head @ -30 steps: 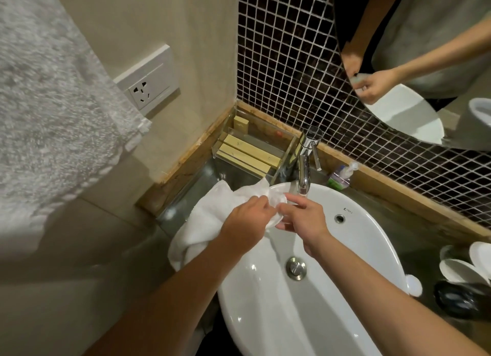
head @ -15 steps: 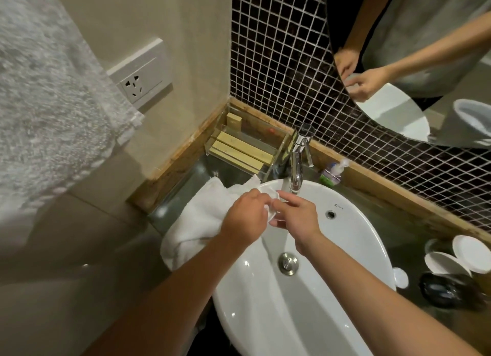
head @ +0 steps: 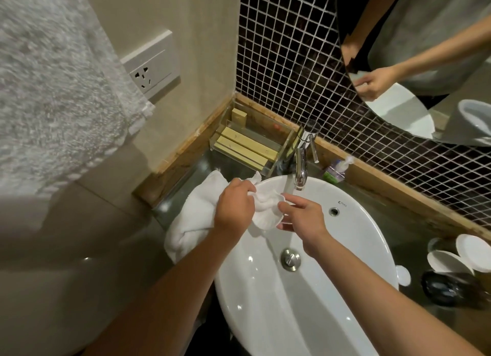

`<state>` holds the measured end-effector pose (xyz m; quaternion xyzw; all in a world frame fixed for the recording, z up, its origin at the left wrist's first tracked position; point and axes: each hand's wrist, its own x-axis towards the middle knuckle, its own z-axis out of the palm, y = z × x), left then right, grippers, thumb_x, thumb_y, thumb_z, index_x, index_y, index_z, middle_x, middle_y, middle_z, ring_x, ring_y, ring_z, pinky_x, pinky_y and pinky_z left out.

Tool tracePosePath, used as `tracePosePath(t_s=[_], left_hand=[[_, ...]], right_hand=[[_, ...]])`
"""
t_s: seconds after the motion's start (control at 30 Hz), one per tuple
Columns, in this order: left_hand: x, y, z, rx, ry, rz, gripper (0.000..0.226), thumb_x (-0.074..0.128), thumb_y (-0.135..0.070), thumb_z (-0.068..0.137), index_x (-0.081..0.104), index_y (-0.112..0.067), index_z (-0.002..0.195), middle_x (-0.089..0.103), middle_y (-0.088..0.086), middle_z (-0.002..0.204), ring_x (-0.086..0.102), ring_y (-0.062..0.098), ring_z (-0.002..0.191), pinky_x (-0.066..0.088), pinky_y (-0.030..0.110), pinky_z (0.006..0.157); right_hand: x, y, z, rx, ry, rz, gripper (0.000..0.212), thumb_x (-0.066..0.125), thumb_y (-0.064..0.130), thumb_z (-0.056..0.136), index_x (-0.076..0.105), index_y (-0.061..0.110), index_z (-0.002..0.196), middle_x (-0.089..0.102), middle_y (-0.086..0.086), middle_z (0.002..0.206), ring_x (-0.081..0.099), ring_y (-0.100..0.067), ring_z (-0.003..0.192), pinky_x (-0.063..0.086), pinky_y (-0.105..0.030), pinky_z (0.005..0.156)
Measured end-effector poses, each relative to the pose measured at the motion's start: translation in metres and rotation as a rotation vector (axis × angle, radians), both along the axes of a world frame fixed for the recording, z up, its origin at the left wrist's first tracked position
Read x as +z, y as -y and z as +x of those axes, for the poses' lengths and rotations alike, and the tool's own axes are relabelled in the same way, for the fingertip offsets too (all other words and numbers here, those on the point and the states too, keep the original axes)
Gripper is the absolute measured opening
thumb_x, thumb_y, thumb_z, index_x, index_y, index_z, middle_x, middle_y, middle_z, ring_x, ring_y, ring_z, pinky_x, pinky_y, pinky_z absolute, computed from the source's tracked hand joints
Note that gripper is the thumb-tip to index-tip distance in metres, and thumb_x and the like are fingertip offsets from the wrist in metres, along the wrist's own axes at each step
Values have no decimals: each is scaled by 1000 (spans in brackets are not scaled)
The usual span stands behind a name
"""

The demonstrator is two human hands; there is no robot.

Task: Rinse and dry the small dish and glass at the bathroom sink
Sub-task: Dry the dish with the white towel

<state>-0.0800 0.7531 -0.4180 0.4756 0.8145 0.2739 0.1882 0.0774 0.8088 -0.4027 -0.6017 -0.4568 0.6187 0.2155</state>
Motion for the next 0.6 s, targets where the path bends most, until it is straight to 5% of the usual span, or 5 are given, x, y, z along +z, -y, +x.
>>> tracePosePath(t_s=[0.13,0.3,0.6], left_hand=[[0,-4,0,-105,43,-34,30,66,-28,89,59,-22,118,55,1,118,57,17,101,47,27,94],[-10,-1,6,-296,-171,-69,26,59,-33,92,56,-23,116,54,3,115,54,16,97,45,26,87],[-5,-15,5,88,63,61,19,61,-37,91,58,-24,103,57,-1,101,59,15,84,52,26,81]], right_hand=[[4,5,-1,-3,-31,-28,31,70,5,87,75,14,116,79,-8,94,77,-29,75,64,-39,66],[10,3,1,26,-32,-65,33,70,2,87,73,11,119,78,-12,99,76,-30,74,63,-37,64],[3,6,3,4,2,-106,28,69,3,87,76,14,113,75,-14,105,73,-32,73,61,-35,62]])
